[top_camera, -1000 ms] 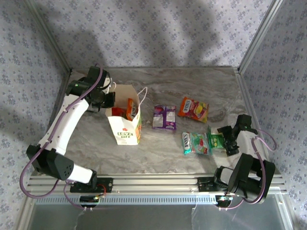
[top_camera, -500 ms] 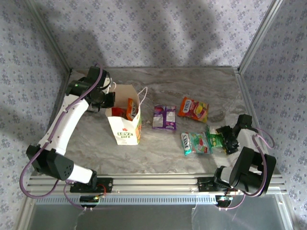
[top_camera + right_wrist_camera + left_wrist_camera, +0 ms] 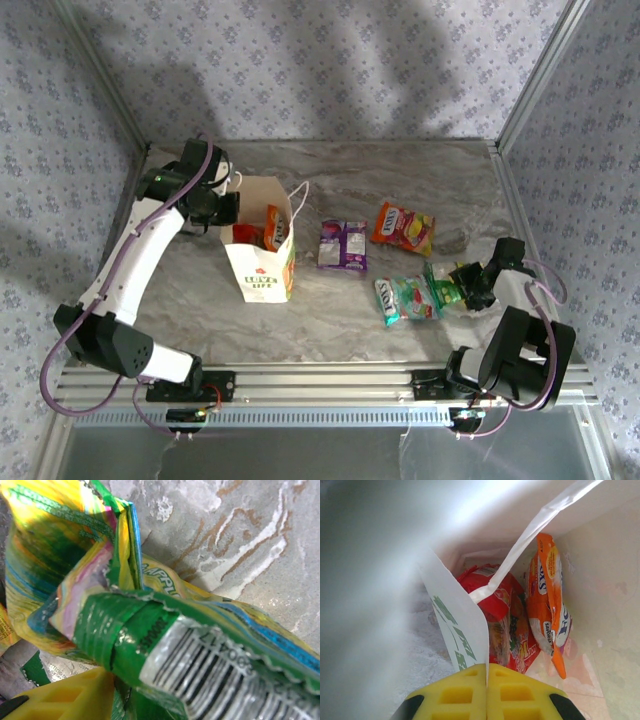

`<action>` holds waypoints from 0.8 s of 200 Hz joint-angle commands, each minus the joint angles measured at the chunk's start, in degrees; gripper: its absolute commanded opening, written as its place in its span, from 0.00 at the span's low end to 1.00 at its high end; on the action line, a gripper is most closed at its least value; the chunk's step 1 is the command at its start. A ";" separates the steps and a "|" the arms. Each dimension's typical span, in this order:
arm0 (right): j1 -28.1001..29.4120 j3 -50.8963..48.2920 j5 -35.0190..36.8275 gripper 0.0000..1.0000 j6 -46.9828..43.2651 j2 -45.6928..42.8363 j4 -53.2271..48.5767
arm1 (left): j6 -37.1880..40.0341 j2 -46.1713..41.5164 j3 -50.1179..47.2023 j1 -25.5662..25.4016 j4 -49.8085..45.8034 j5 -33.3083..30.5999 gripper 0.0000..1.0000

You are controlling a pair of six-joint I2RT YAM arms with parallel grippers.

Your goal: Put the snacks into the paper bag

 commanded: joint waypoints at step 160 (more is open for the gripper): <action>0.33 3.33 -5.88 0.84 -9.48 0.67 -4.60 | 0.44 -0.82 -0.95 -0.15 0.27 0.51 0.06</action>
